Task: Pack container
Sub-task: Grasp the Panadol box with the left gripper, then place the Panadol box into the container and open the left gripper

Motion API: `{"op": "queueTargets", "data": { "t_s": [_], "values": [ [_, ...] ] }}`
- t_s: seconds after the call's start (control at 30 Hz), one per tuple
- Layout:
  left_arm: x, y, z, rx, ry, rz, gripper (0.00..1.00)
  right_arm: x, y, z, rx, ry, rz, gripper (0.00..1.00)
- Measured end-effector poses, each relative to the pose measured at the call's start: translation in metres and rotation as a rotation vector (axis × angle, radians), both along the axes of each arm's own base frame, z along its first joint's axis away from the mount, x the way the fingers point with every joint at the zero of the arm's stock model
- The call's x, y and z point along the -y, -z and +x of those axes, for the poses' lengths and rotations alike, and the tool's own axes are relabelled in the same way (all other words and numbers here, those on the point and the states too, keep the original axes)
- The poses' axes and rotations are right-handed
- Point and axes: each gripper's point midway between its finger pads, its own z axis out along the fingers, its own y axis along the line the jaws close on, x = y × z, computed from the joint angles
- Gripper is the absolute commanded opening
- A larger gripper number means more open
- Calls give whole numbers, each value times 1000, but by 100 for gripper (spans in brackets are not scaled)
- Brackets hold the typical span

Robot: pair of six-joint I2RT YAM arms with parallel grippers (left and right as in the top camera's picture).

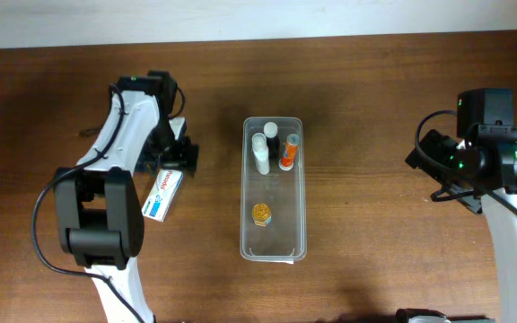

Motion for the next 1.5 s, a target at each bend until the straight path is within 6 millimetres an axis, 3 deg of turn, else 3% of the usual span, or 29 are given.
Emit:
{"op": "queueTargets", "data": {
  "t_s": [0.13, 0.33, 0.47, 0.63, 0.87, 1.07, 1.2, 1.37, 1.43, 1.5],
  "values": [
    [-15, 12, -3, -1, -11, 49, 93, 0, 0, 0, 0, 0, 0, 98],
    [-28, 33, -1, 26, -36, 73, 93, 0, 0, 0, 0, 0, 0, 98],
    [-29, 46, -12, 0, -33, 72, 73, 0, 0, 0, 0, 0, 0, 98],
    [-28, 48, -16, -13, -28, 70, 51, 0, 0, 0, 0, 0, 0, 98],
    [-22, 41, -29, -74, -37, 33, 44, 0, 0, 0, 0, 0, 0, 98],
    [-7, 12, -25, -72, -41, -24, 43, 0, 0, 0, 0, 0, 0, 98],
    [11, -27, -23, 16, -15, -44, 43, 0, 0, 0, 0, 0, 0, 98],
    [55, -96, -32, 206, 53, -139, 43, 0, 0, 0, 0, 0, 0, 98],
    [83, -127, -42, 292, 106, -195, 44, 0, 0, 0, 0, 0, 0, 99],
    [100, -141, -50, 327, 138, -227, 44, 0, 0, 0, 0, 0, 0, 99]
  ]
}}
